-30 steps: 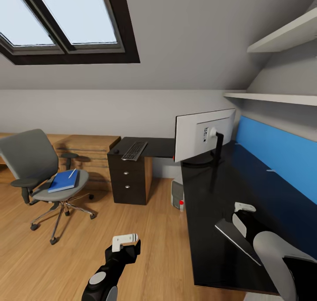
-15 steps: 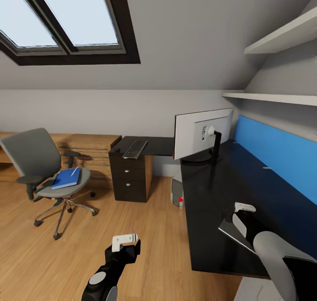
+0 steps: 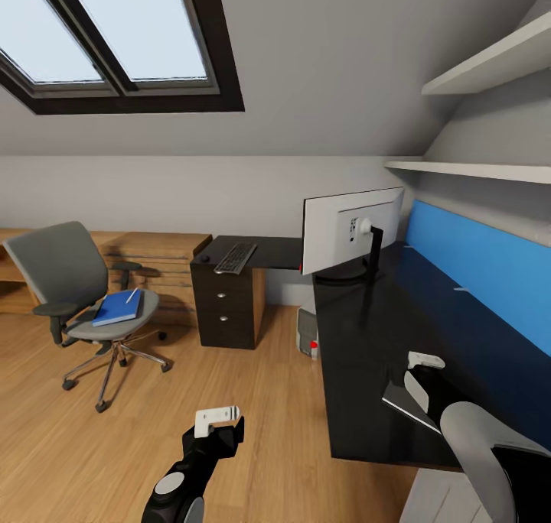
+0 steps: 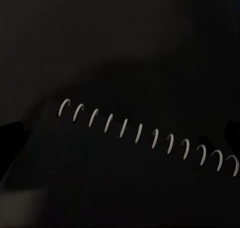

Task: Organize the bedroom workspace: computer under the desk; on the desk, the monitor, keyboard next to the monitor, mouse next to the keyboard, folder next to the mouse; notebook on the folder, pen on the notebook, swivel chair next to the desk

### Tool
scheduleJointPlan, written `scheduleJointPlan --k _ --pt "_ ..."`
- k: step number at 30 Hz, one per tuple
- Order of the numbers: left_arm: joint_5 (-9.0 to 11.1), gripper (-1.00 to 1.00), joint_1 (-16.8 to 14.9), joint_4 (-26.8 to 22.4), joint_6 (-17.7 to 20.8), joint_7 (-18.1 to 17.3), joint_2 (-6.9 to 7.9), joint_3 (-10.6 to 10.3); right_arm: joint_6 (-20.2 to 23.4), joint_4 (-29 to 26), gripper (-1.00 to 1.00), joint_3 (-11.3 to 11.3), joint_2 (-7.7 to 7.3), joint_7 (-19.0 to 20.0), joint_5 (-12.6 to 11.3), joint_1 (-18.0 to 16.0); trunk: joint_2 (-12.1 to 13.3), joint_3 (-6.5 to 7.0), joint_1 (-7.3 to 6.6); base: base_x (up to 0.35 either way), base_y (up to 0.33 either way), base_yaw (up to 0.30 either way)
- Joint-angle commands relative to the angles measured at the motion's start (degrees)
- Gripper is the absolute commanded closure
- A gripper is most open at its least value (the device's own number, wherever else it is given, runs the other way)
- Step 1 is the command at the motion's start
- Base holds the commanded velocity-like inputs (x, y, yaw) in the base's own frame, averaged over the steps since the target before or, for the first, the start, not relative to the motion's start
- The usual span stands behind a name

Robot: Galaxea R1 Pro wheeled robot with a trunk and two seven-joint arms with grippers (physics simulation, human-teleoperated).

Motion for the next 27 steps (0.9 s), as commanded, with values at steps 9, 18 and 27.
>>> scheduleJointPlan --k 9,18,27 --pt "0.6 -1.0 0.0 0.0 0.2 0.5 0.02 -0.1 0.4 -0.1 -1.0 0.0 0.06 -0.1 -0.5 0.0 0.0 -0.07 0.0 -0.123 0.0 0.0" --pt "0.6 -1.0 0.0 0.0 0.2 0.5 0.02 -0.1 0.4 -0.1 -1.0 0.0 0.06 -0.1 -0.4 0.0 0.0 -0.07 0.0 -0.071 0.0 0.0" --pt "0.6 -1.0 0.0 0.1 0.2 0.5 0.01 -0.1 0.4 -0.1 -1.0 0.0 0.07 -0.1 -0.4 0.0 0.0 -0.07 0.0 -0.169 0.0 0.0"
